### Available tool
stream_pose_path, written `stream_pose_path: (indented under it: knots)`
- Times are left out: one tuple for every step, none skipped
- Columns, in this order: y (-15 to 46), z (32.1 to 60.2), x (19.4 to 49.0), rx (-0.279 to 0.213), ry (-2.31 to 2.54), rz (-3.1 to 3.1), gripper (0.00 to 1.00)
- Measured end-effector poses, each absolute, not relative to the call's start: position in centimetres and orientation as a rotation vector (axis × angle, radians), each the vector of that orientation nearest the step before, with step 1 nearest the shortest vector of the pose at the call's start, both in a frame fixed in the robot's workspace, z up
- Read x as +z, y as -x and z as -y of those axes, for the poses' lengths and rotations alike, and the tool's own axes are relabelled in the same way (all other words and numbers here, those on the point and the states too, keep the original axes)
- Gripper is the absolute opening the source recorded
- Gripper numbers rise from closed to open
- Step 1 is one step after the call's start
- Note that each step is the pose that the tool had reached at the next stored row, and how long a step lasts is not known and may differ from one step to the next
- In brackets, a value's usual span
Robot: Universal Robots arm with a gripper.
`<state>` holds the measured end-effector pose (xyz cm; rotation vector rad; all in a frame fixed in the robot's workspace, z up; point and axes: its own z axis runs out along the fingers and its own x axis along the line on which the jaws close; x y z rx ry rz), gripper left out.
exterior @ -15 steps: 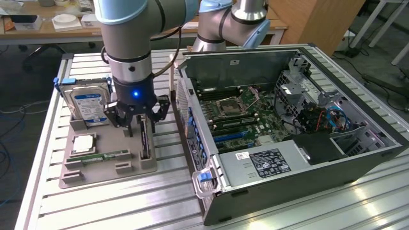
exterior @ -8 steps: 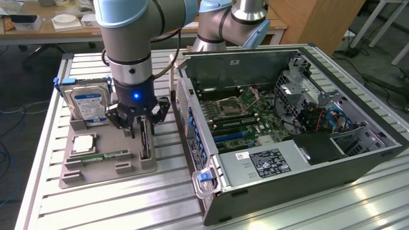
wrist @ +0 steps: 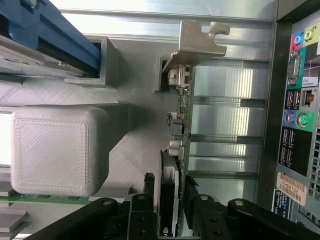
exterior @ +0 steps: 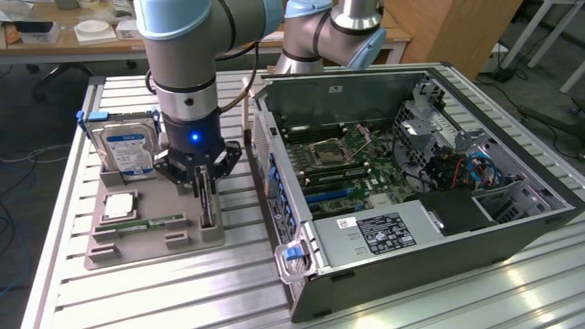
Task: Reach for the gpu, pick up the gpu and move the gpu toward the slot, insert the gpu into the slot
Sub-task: 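Pick up the gpu and move the gpu toward the slot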
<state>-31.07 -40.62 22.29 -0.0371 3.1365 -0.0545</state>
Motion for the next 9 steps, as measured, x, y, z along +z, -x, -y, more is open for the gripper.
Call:
stream_pose_path:
  knots:
    - [31.07,40.62,22.29,-0.054,0.037,-3.137,0.36]
    - [31.07,40.62,22.29,-0.054,0.037,-3.136,0.36]
    - [31.07,40.62,22.29,-0.054,0.037,-3.136,0.36]
    - [31.07,40.62,22.29,-0.054,0.037,-3.137,0.36]
    - [31.07,40.62,22.29,-0.054,0.037,-3.136,0.36]
    - [31.07,40.62,22.28,-0.054,0.037,-3.137,0.36]
    - [31.07,40.62,22.26,-0.054,0.036,-3.136,0.36]
    - [31.07,40.61,22.21,-0.054,0.029,-3.136,0.36]
    - [31.07,40.61,22.18,-0.054,0.016,-3.137,0.36]
